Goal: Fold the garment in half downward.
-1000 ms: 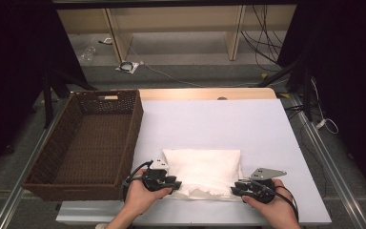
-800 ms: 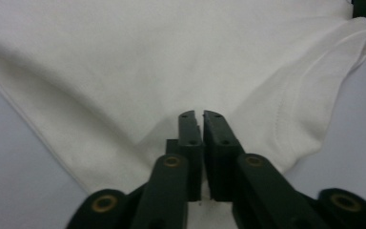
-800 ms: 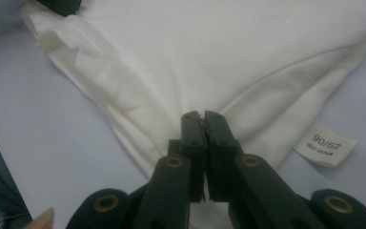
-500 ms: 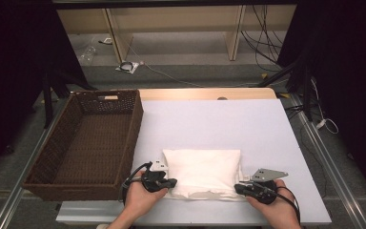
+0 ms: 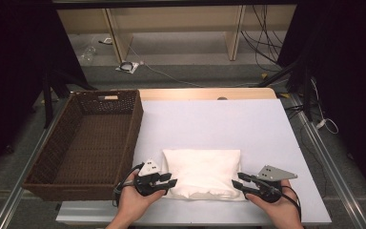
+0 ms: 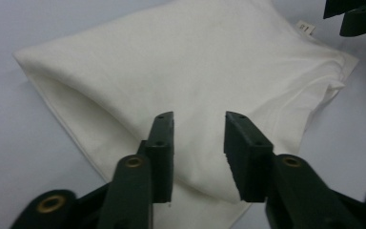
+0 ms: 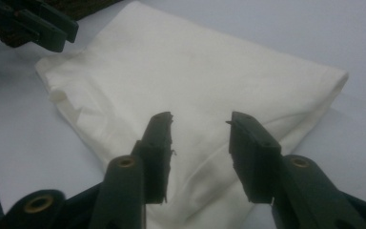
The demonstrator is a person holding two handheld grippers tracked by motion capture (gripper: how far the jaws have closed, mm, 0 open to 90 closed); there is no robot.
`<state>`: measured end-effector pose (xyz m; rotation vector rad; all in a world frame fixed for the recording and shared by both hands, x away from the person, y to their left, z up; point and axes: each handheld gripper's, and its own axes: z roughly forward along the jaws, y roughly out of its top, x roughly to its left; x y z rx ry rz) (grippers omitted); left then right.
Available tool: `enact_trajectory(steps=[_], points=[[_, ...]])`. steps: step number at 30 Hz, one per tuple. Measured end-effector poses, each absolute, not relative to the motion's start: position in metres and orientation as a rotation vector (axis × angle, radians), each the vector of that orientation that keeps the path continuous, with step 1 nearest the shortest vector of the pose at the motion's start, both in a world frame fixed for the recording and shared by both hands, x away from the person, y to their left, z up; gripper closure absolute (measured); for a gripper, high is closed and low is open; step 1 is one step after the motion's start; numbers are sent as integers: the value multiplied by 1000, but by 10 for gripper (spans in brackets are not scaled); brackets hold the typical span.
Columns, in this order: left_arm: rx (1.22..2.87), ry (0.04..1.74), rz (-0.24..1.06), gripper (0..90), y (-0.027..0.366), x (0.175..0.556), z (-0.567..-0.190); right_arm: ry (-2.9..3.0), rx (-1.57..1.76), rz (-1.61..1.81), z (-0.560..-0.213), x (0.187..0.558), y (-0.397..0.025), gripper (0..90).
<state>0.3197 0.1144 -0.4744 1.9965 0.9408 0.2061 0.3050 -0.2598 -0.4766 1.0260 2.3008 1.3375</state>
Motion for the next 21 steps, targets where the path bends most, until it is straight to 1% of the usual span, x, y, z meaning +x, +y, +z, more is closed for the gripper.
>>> enact_trajectory(steps=[2,4,6,11,13,21], points=[[1993,961,207,492,116,317,-476,2290,1019,1350,-478,306,-259,530],[1988,994,195,415,118,317,-480,2280,1017,1364,-480,307,-257,504],[1979,1022,188,314,118,317,-482,2273,1003,1370,-480,307,-256,475],[1976,991,224,179,116,318,-480,2249,1006,1386,-480,309,-254,424],[1980,996,225,151,116,318,-481,2239,1014,1392,-480,311,-253,400],[1987,978,238,149,112,317,-480,2216,1023,1391,-480,312,-256,381]])
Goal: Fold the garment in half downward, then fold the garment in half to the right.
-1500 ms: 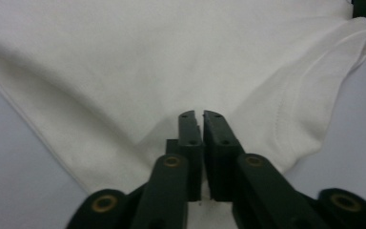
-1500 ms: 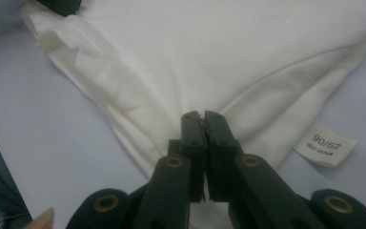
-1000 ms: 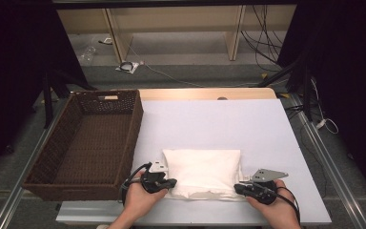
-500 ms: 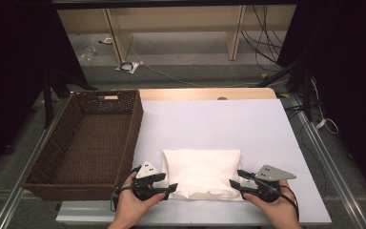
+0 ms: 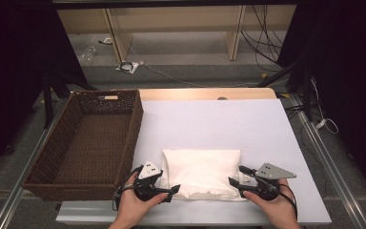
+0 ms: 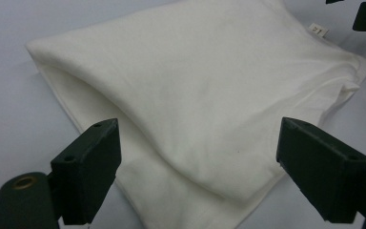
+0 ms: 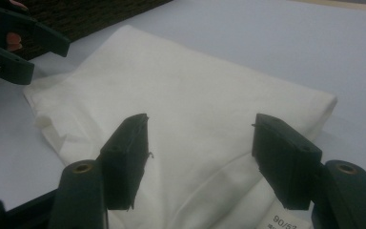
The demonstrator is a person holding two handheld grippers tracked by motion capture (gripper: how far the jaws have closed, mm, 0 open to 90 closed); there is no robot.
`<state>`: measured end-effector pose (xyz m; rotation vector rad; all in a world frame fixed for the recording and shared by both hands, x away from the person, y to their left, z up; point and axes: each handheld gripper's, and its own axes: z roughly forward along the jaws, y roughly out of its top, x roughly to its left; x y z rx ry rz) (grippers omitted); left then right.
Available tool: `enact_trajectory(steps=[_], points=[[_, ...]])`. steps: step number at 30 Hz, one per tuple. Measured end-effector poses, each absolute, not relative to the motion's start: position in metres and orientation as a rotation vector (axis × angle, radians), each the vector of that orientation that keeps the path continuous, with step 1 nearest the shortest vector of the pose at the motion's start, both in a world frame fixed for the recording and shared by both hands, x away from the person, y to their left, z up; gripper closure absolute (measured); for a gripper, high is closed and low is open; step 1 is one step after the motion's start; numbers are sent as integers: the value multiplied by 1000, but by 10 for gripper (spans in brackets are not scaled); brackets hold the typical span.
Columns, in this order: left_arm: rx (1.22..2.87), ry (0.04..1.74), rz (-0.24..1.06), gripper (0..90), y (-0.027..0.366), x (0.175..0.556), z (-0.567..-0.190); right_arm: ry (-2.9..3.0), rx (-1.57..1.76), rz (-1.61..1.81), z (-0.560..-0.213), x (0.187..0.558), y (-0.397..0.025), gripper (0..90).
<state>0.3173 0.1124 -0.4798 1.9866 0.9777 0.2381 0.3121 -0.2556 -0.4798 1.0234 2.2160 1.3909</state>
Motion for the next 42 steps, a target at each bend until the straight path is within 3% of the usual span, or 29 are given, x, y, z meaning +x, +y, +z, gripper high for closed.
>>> enact_trajectory(steps=[24,42], points=[[1993,1010,246,160,113,316,-480,2188,1026,1401,-477,312,-257,363],[2000,1146,261,268,117,315,-486,2207,1006,1397,-476,310,-254,357]])
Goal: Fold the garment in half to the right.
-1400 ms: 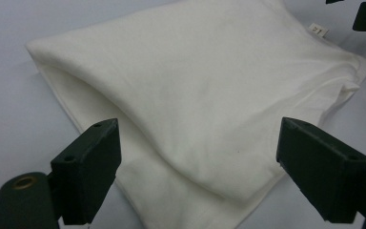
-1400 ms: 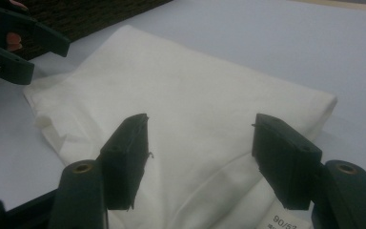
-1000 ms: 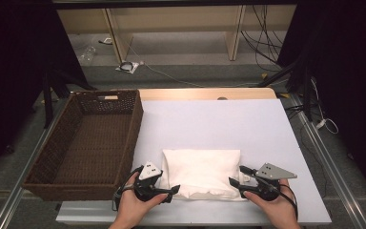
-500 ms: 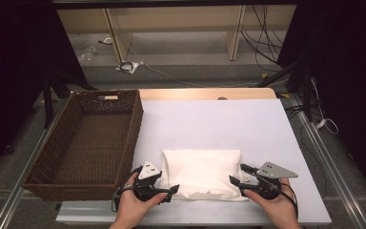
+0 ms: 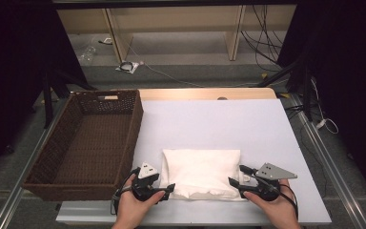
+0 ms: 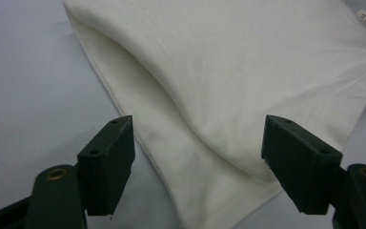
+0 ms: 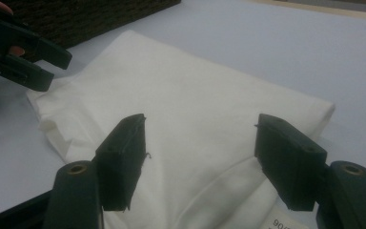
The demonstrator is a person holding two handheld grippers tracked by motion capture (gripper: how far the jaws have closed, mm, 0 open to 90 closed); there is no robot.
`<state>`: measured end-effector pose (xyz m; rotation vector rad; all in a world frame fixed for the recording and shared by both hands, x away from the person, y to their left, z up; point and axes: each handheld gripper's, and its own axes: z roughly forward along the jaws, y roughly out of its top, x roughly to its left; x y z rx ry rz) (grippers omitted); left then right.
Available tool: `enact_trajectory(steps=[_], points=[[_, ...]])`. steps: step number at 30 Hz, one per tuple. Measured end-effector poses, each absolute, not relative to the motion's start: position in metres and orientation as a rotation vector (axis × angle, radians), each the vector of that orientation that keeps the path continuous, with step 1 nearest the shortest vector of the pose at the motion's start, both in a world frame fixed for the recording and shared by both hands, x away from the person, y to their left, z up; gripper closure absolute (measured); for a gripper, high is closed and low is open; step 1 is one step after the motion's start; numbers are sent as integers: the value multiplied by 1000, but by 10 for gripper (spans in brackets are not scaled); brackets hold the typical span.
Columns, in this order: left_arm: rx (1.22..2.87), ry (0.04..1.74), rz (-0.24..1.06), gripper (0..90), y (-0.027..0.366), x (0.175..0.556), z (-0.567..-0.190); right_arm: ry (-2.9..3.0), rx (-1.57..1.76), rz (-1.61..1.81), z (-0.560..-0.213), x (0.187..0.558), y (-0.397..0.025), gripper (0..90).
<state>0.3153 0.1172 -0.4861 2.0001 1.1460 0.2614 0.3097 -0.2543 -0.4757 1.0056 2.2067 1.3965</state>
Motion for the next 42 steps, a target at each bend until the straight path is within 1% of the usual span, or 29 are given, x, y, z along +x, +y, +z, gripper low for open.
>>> enact_trajectory(steps=[3,5,7,11,15,18,19,20,21,24,27,31,35,38,42], points=[[2001,1161,248,301,118,315,-487,2208,1003,1400,-475,308,-252,357],[1984,1179,200,344,118,316,-489,2210,996,1397,-475,308,-252,357],[1979,1203,170,356,117,317,-491,2215,997,1394,-475,308,-251,357],[1989,1208,181,357,117,317,-492,2213,994,1401,-475,308,-251,358],[2009,1210,234,365,112,314,-493,2221,994,1396,-476,309,-251,358],[2062,1188,356,445,106,308,-494,2223,993,1396,-476,308,-251,358],[2068,1187,374,459,103,307,-494,2223,993,1397,-476,308,-251,360],[2067,1192,368,479,102,306,-493,2223,995,1402,-476,308,-250,361],[2065,1195,362,518,102,306,-493,2224,990,1401,-476,308,-250,362],[2060,1195,366,571,101,304,-493,2224,990,1397,-475,308,-249,362],[2061,1177,353,696,97,301,-493,2226,985,1397,-475,308,-249,363],[2061,1178,337,745,96,302,-493,2232,978,1397,-475,308,-249,363],[2067,1158,329,822,94,302,-492,2237,969,1398,-473,309,-245,369],[2066,1154,300,844,97,305,-492,2248,936,1401,-468,313,-237,369],[2089,1099,321,860,98,304,-491,2302,876,1400,-458,325,-215,368]])
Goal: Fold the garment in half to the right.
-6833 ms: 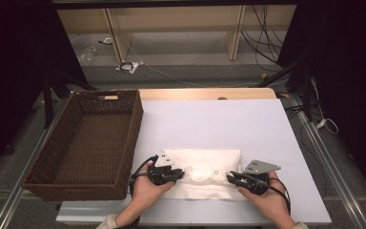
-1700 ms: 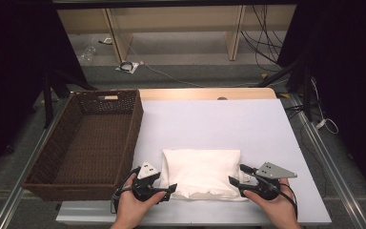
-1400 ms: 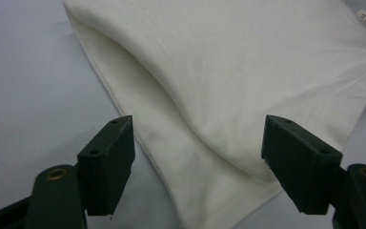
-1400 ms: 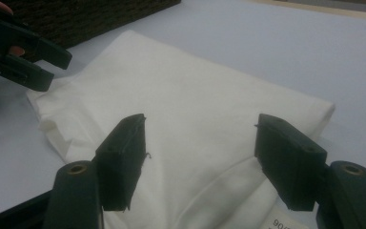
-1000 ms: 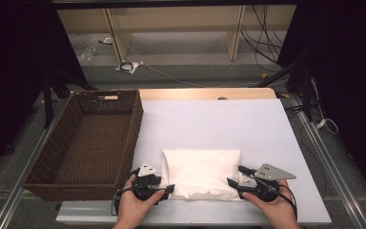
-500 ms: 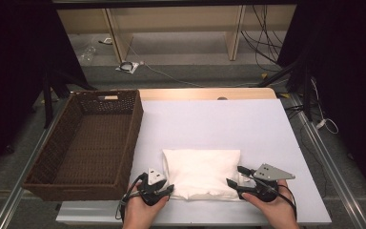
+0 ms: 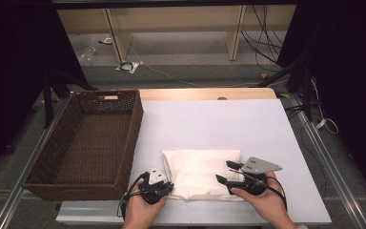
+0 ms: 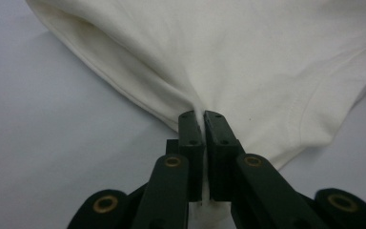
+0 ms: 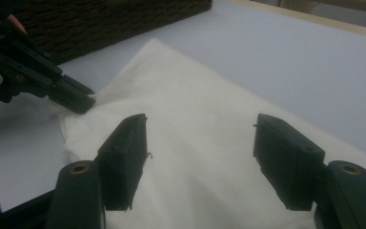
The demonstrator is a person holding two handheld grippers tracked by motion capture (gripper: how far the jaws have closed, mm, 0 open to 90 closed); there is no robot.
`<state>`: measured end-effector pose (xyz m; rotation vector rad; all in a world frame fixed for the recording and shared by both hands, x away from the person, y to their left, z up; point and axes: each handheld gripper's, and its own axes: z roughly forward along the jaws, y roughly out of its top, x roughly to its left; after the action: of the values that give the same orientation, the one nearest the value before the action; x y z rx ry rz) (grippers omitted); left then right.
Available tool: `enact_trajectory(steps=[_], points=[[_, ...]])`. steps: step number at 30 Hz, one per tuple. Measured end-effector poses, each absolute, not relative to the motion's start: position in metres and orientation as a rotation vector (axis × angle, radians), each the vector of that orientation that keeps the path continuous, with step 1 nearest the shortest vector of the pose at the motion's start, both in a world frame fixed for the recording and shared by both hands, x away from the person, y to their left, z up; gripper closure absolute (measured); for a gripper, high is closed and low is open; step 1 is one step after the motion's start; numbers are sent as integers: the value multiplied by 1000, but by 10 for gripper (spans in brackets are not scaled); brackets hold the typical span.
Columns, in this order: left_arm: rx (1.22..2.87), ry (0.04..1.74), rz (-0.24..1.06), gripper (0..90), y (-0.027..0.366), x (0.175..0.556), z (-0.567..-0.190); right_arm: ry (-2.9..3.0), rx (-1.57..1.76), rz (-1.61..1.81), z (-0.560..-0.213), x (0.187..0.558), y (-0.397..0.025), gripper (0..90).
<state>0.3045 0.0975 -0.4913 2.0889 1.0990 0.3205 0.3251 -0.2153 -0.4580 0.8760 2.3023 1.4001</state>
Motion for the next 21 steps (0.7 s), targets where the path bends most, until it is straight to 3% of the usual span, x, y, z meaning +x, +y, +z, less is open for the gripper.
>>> enact_trajectory(steps=[12,21], points=[[2087,1088,291,867,103,304,-490,2485,770,1368,-456,389,-126,380],[2078,1100,268,869,105,303,-488,2576,697,1304,-460,418,-78,379]])
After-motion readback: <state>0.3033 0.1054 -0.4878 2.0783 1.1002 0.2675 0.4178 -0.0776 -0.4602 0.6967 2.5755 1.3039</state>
